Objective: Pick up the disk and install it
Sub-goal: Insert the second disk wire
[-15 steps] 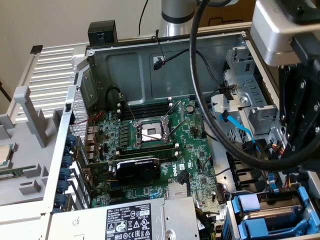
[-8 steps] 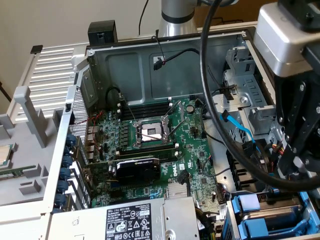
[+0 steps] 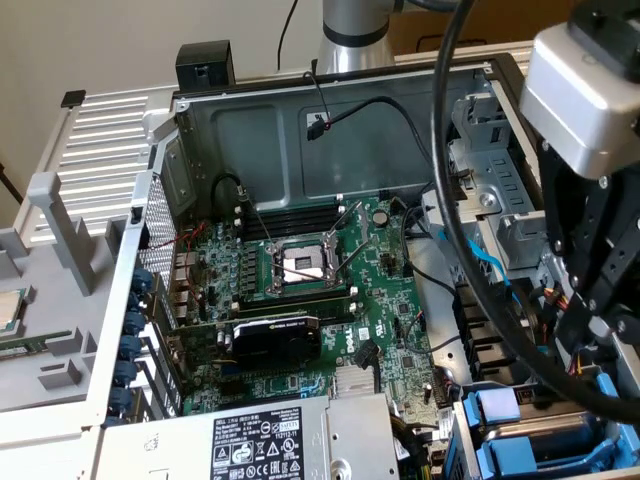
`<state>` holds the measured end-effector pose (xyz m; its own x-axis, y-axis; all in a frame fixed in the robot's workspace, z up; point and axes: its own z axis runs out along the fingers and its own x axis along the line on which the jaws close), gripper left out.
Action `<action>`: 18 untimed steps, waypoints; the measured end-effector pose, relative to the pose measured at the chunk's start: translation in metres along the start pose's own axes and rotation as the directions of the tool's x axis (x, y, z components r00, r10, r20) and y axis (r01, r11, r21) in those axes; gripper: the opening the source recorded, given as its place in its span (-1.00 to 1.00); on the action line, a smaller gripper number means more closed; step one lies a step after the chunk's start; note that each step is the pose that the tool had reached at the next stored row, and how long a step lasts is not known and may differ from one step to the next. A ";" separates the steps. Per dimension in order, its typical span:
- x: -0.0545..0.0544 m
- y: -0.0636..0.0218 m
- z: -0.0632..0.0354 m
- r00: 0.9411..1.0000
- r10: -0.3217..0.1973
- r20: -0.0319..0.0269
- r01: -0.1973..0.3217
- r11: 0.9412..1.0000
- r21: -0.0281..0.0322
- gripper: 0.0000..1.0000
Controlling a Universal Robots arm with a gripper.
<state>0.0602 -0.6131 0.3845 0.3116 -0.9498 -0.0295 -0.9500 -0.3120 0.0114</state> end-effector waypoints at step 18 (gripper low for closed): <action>0.000 0.0000 0.0001 0.947 -0.320 -0.002 0.320 0.947 -0.010 -0.79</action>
<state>0.0602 -0.6131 0.3845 0.5992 -0.8001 -0.0296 -0.8001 -0.5997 0.0114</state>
